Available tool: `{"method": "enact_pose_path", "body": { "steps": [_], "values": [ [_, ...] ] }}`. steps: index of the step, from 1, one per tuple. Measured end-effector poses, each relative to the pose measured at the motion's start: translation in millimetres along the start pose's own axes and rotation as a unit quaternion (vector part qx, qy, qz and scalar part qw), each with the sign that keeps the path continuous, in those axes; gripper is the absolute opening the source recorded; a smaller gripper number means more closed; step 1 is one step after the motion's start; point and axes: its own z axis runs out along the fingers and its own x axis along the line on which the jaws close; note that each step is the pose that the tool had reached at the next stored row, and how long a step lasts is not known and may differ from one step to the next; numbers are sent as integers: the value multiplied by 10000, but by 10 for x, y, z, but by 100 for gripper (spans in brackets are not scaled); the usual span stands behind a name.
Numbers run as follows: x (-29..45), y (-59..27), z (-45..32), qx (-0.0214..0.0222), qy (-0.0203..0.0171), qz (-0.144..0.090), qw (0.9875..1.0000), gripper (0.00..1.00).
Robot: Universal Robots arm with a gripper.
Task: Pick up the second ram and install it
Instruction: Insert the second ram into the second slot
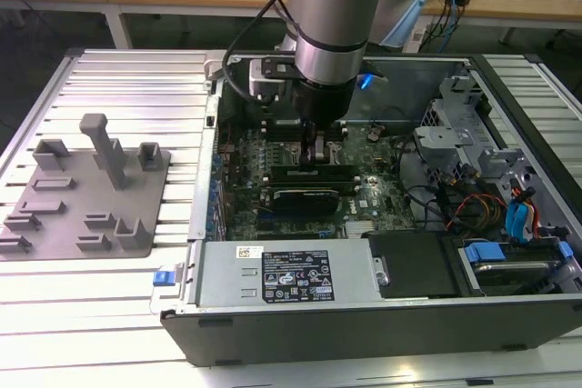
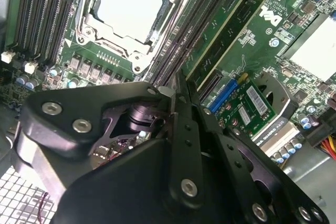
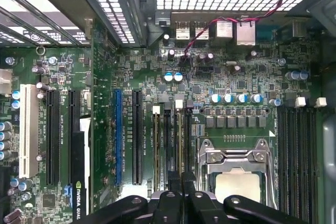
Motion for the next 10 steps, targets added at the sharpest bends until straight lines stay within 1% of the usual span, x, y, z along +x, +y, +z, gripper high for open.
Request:
{"method": "enact_pose_path", "body": {
  "steps": [10],
  "values": [
    [-5,4,45,1,-2,2,10000,9]
  ]
}}
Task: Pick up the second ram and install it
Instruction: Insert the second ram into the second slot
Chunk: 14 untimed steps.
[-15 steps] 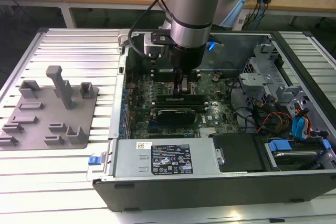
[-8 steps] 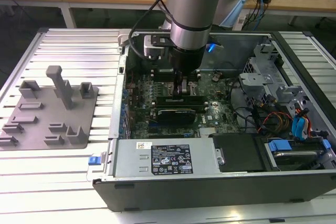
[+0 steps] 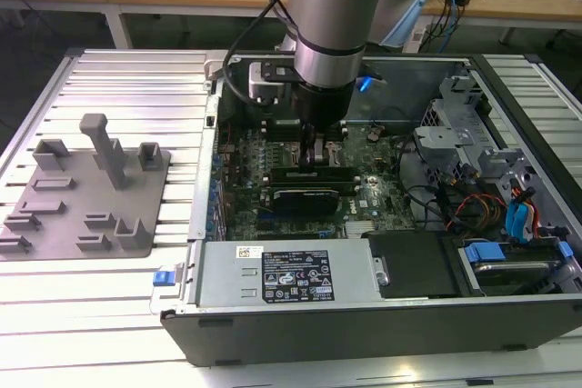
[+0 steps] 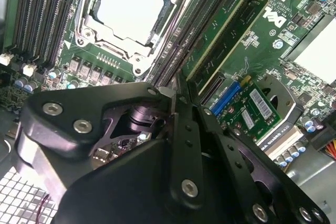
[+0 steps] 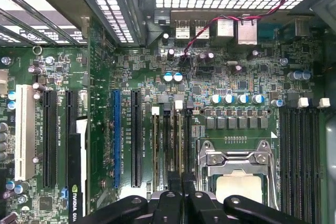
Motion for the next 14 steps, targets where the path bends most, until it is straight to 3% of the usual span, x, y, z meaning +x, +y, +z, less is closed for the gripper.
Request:
{"method": "enact_pose_path", "body": {
  "steps": [14],
  "values": [
    [-7,0,17,0,0,14,10000,9]
  ]
}}
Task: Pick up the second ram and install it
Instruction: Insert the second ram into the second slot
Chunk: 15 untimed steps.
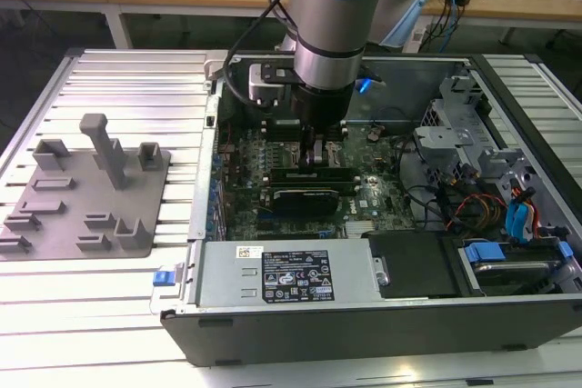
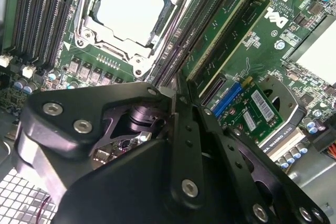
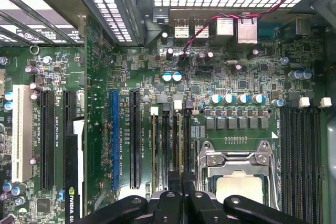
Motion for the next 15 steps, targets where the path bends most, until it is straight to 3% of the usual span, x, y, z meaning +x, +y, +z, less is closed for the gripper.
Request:
{"method": "enact_pose_path", "body": {
  "steps": [9,15],
  "values": [
    [0,-1,20,0,-1,0,10000,9],
    [2,-3,88,2,-1,0,10000,9]
  ]
}}
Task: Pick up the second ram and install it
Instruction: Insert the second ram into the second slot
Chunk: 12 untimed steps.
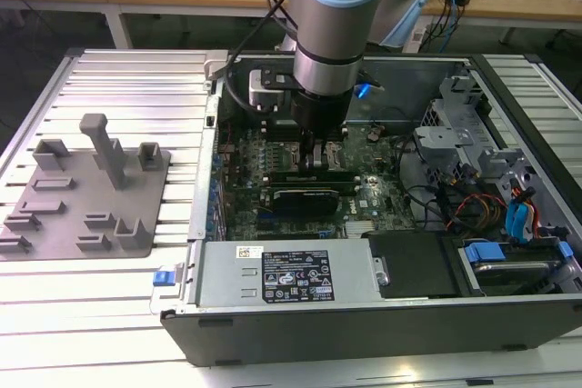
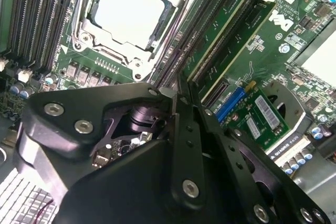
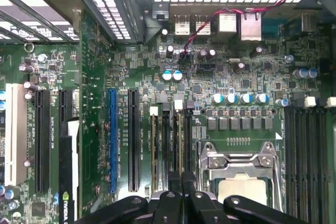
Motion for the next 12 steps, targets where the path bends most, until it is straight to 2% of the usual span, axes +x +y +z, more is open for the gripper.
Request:
{"method": "enact_pose_path", "body": {
  "steps": [7,8,9,12],
  "values": [
    [0,0,12,0,0,0,10000,9],
    [-1,-1,13,0,-2,0,10000,11],
    [0,-1,14,0,-1,0,10000,17],
    [-1,0,1,0,-2,0,10000,17]
  ]
}}
